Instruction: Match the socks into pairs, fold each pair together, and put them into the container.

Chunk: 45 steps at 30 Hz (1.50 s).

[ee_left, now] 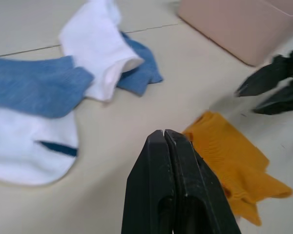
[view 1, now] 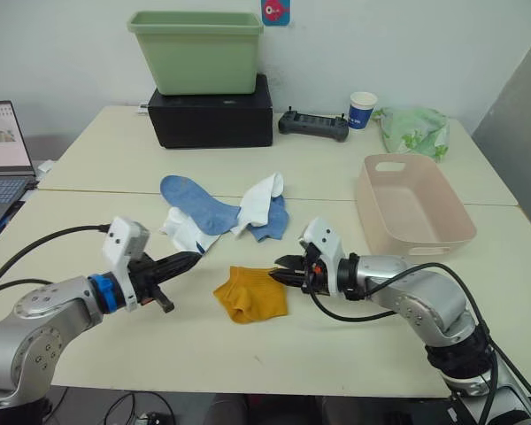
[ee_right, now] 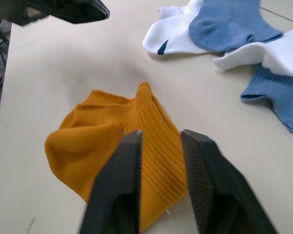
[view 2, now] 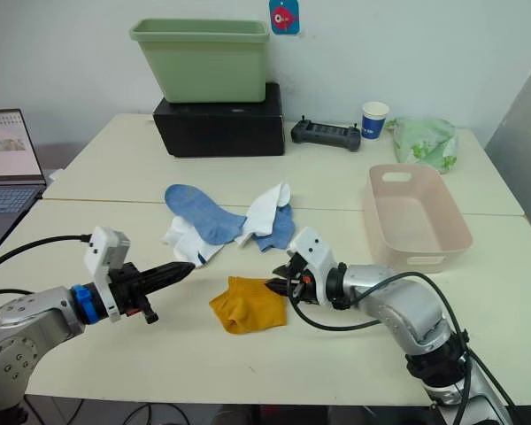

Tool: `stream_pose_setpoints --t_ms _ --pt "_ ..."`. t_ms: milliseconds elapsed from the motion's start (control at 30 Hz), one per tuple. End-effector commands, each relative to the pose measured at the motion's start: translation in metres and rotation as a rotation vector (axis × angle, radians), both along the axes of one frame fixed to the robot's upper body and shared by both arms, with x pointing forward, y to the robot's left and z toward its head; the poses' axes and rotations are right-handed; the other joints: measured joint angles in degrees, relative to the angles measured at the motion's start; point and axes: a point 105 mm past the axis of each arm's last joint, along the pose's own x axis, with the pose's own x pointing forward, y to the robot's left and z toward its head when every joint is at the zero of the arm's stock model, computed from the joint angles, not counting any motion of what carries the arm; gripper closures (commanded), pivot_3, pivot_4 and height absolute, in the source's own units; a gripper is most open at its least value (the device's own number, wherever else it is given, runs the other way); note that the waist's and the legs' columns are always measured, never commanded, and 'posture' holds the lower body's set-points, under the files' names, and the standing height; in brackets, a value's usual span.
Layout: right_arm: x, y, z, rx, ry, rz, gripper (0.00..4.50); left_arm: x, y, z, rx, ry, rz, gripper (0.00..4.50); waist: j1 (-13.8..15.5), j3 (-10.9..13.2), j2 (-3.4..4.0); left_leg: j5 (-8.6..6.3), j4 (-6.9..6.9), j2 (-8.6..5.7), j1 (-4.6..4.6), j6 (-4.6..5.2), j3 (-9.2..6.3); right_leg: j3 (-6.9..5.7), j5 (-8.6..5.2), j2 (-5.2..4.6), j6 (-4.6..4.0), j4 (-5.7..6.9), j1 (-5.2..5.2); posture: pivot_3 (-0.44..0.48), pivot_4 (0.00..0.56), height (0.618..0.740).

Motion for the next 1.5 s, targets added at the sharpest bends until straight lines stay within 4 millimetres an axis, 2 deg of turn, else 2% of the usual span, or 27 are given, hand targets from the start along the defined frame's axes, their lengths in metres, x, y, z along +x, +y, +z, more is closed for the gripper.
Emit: stream_pose_setpoints --t_ms 33,100,200,300,433,500,633,833,900,967,1067,1167,1267,1367,1400,1500 --pt "0.001 0.012 -0.001 -0.002 -0.069 0.046 4.48 -0.015 -0.038 -0.003 0.058 -0.010 -0.234 4.50 0.00 0.02 -0.01 0.00 0.00 0.00 0.00 0.00 -0.01 0.00 0.00 0.00 0.00 0.01 0.00 0.000 0.150 0.730" --pt "0.004 0.018 -0.007 -0.024 -0.082 0.050 4.48 -0.017 -0.050 -0.014 0.091 0.004 -0.305 4.50 -0.04 0.02 0.00 0.00 0.00 0.01 0.02 0.00 -0.02 -0.02 0.00 0.02 -0.01 0.03 0.00 0.000 0.150 0.730" --pt "0.011 0.022 -0.016 -0.051 -0.089 0.036 4.48 -0.002 -0.059 -0.036 0.146 -0.008 -0.335 4.50 -0.02 0.04 0.02 0.00 0.00 0.01 0.03 0.00 -0.02 -0.02 0.01 0.04 -0.01 0.05 -0.01 0.000 0.150 0.730" --pt "0.016 0.024 -0.020 -0.069 -0.093 0.022 4.48 0.006 -0.064 -0.049 0.187 0.000 -0.367 4.50 0.19 0.09 -0.06 0.01 0.03 0.01 0.01 0.00 -0.02 -0.03 0.02 0.05 -0.02 0.06 -0.01 0.000 0.150 0.730" --pt "0.024 0.022 -0.028 -0.117 -0.107 -0.010 4.48 0.010 -0.052 -0.074 0.268 0.051 -0.369 4.50 0.11 0.10 -0.05 0.00 0.01 0.03 -0.01 0.01 0.00 -0.01 0.01 0.07 -0.03 0.04 -0.04 0.000 0.150 0.730" --pt "0.032 0.016 -0.030 -0.136 -0.127 -0.056 4.48 0.011 -0.043 -0.079 0.278 0.065 -0.345 4.50 0.12 0.10 -0.05 0.00 0.00 0.05 0.00 0.01 -0.03 -0.04 -0.01 0.08 -0.06 0.05 -0.04 0.000 0.150 0.730" --pt "0.040 0.009 -0.019 -0.079 -0.144 -0.105 4.48 0.008 -0.039 -0.070 0.235 0.051 -0.321 4.50 -0.02 0.10 -0.04 0.00 -0.01 0.08 0.01 0.01 -0.05 -0.05 -0.02 0.09 -0.08 0.08 -0.03 0.000 0.150 0.730" --pt "0.024 0.004 0.009 0.038 -0.176 0.000 4.48 0.014 -0.051 -0.021 0.090 -0.021 -0.279 4.50 0.13 0.20 -0.08 0.00 0.02 0.06 -0.02 0.01 -0.08 -0.07 -0.01 0.07 -0.06 0.09 -0.01 0.000 0.150 0.730" --pt "0.010 0.005 0.006 0.021 -0.158 0.094 4.48 0.021 -0.047 -0.023 0.122 -0.010 -0.245 4.50 0.34 0.22 -0.06 0.00 0.02 0.05 -0.04 0.01 -0.14 -0.13 -0.02 0.08 -0.06 0.09 0.00 0.000 0.150 0.730" --pt "0.001 0.008 -0.003 -0.011 -0.140 0.152 4.48 0.026 -0.042 -0.035 0.177 0.009 -0.231 4.50 0.36 0.22 -0.06 0.00 0.02 0.03 -0.02 0.01 -0.13 -0.12 -0.02 0.07 -0.05 0.08 0.02 0.000 0.150 0.730" --pt "-0.003 0.011 -0.011 -0.044 -0.137 0.182 4.48 0.027 -0.041 -0.046 0.204 0.029 -0.232 4.50 -0.04 0.23 -0.05 0.00 0.02 0.04 0.00 0.01 -0.10 -0.08 -0.01 0.09 -0.06 0.09 0.00 0.000 0.150 0.730" --pt "-0.010 0.015 -0.029 -0.107 -0.120 0.224 4.48 0.032 -0.036 -0.063 0.249 0.050 -0.207 4.50 -0.11 0.23 -0.05 0.01 0.01 0.07 0.00 0.01 -0.14 -0.11 -0.02 0.12 -0.06 0.10 -0.01 0.000 0.150 0.730" --pt "-0.012 0.004 -0.045 -0.186 -0.115 0.232 4.48 0.035 -0.031 -0.067 0.259 0.047 -0.186 4.50 -0.07 0.23 -0.05 0.01 0.03 0.05 0.00 0.01 -0.14 -0.11 -0.01 0.11 -0.06 0.10 0.01 0.000 0.150 0.730" --pt "-0.019 -0.011 -0.055 -0.231 -0.091 0.238 4.48 0.036 -0.027 -0.067 0.250 0.049 -0.175 4.50 0.00 0.21 -0.05 0.01 0.05 0.00 0.01 0.01 -0.11 -0.09 -0.01 0.05 -0.06 0.09 0.04 0.000 0.150 0.730" --pt "-0.021 -0.015 -0.056 -0.232 -0.092 0.237 4.48 0.036 -0.029 -0.062 0.224 0.026 -0.189 4.50 0.01 0.21 -0.06 0.01 0.05 -0.01 0.04 0.01 -0.11 -0.10 -0.01 0.03 -0.06 0.09 0.06 0.000 0.150 0.730" --pt "-0.023 -0.015 -0.041 -0.153 -0.113 0.211 4.48 0.030 -0.036 -0.040 0.163 -0.034 -0.253 4.50 0.14 0.21 -0.06 0.01 0.05 0.01 0.04 0.01 -0.13 -0.12 -0.01 0.04 -0.06 0.09 0.08 0.000 0.150 0.730"
